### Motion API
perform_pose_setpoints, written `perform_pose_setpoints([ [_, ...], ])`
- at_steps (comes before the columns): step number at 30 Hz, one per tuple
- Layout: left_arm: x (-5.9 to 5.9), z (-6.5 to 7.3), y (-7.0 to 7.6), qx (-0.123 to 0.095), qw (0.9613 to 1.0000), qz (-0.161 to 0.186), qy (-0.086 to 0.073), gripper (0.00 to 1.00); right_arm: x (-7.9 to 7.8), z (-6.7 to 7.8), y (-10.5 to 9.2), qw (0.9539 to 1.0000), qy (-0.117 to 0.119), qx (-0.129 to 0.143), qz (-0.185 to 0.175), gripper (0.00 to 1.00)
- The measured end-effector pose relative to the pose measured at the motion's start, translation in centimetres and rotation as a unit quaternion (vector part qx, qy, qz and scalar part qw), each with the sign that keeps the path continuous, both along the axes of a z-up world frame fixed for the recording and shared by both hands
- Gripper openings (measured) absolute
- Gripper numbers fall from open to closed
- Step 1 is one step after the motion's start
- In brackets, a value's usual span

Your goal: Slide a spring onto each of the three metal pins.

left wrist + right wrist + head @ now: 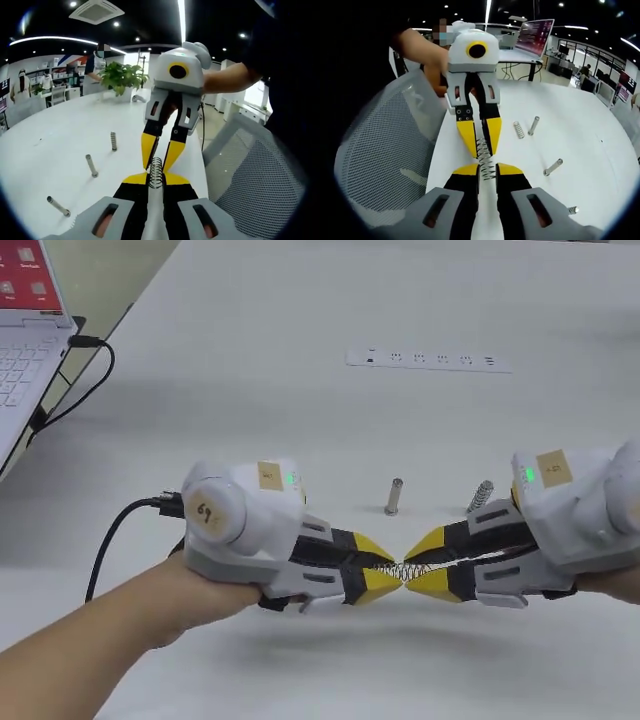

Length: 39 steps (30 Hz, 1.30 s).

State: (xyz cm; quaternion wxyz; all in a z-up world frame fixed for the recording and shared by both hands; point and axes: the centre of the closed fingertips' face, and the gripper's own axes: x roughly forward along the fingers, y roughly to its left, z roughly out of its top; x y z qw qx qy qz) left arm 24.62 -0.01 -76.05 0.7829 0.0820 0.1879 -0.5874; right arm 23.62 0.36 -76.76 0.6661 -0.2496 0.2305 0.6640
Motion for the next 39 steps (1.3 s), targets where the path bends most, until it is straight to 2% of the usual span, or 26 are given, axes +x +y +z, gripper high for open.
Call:
perform_pose_setpoints([
  [5, -0.1, -0.1, 0.2, 0.001, 1.0, -0.001, 0.004, 0.02, -0.1, -0.4, -0.5, 0.9999, -0.001, -0.013, 0.002, 0.09],
  [15, -0.1, -0.3, 0.4, 0.003, 1.0, 0.0, 0.007, 0.02, -0.1, -0.5, -0.3, 0.9998, -0.012, -0.016, 0.008, 0.08],
  [22, 0.1, -0.2, 0.6, -0.003, 0.9999, 0.005, 0.012, 0.02, 0.1, 0.6, -0.2, 0.9992, -0.033, -0.017, 0.015, 0.07],
  [25, 0.3, -0.2, 0.6, -0.005, 0.9999, 0.008, 0.014, 0.02, 0.3, 1.2, -0.2, 0.9983, -0.05, -0.013, 0.027, 0.07],
  [30, 0.2, -0.4, 0.6, -0.003, 0.9998, 0.007, 0.018, 0.02, 0.3, 1.6, -0.1, 0.9979, -0.053, -0.012, 0.035, 0.07],
  [35, 0.1, -0.9, 0.7, 0.006, 0.9998, 0.006, 0.018, 0.02, 0.1, 2.3, 0.4, 0.9978, -0.049, 0.008, 0.043, 0.07],
  [39, 0.2, -1.0, 0.7, 0.009, 0.9998, 0.007, 0.015, 0.02, 0.4, 2.8, 1.1, 0.9981, -0.036, 0.034, 0.037, 0.07],
])
